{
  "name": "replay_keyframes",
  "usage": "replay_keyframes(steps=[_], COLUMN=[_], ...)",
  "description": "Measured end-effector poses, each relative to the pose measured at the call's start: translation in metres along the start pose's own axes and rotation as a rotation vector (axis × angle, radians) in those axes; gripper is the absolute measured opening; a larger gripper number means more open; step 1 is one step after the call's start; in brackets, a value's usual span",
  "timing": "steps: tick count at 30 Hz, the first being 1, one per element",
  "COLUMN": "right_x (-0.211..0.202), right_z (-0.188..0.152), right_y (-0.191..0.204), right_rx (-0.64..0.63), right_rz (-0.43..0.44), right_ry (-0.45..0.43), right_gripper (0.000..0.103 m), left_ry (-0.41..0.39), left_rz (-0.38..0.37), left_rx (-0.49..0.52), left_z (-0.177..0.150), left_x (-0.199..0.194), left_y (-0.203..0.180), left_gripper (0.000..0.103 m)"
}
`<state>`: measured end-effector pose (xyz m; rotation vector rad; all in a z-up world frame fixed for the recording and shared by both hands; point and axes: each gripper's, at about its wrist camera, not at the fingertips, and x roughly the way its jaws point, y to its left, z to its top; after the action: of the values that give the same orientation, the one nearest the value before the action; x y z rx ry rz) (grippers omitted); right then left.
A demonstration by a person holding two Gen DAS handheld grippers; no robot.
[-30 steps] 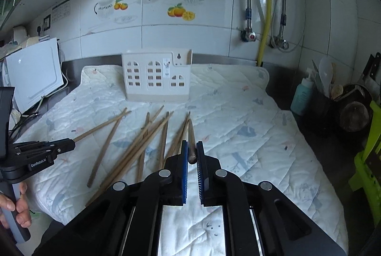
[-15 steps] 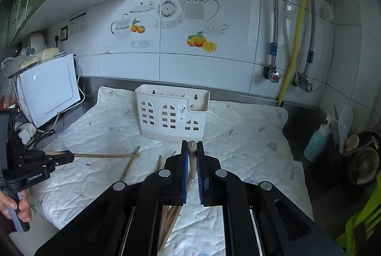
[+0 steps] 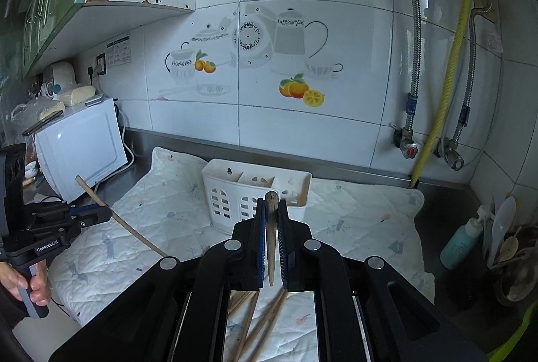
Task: Organize utensils
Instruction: 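Carry both held chopsticks to the white holder and lower them in upright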
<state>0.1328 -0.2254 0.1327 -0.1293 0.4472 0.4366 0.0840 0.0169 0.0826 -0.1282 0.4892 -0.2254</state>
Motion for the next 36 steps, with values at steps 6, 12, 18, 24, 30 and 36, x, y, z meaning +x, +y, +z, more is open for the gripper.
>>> replay_keyframes(steps=[6,12,18,24,30,36], right_x=[0.006,0.011,0.043,0.087,0.121,0.137], right_z=[0.034,0.077,0.096,0.091,0.081,0.073], right_y=[-0.003,-0.011,-0.024,-0.035,-0.035,-0.035], right_rx=[-0.006,-0.001,0.025,0.055,0.049,0.055], right_rz=[-0.002,-0.017,-0.038,-0.034,-0.034,-0.035], right_ry=[-0.037,-0.105,-0.111,-0.059,0.015,0.052], right_gripper=[0.007,0.007,0.007,0.007,0.007,0.007], left_ry=[-0.048,-0.165,-0.244,-0.217,-0.118,-0.053], left_rz=[-0.026,-0.018,0.05,0.102,0.125,0.13], left_rx=[-0.006,0.017,0.039,0.03,0.014,0.008], left_z=[0.038,0.089,0.125,0.137,0.131,0.124], left_x=[0.0,-0.01,0.002,0.044,0.09,0.115], left_y=[-0.003,-0.011,-0.012,-0.001,0.011,0.016], left_gripper=[0.005,0.005,0.005,0.005,0.005,0.005])
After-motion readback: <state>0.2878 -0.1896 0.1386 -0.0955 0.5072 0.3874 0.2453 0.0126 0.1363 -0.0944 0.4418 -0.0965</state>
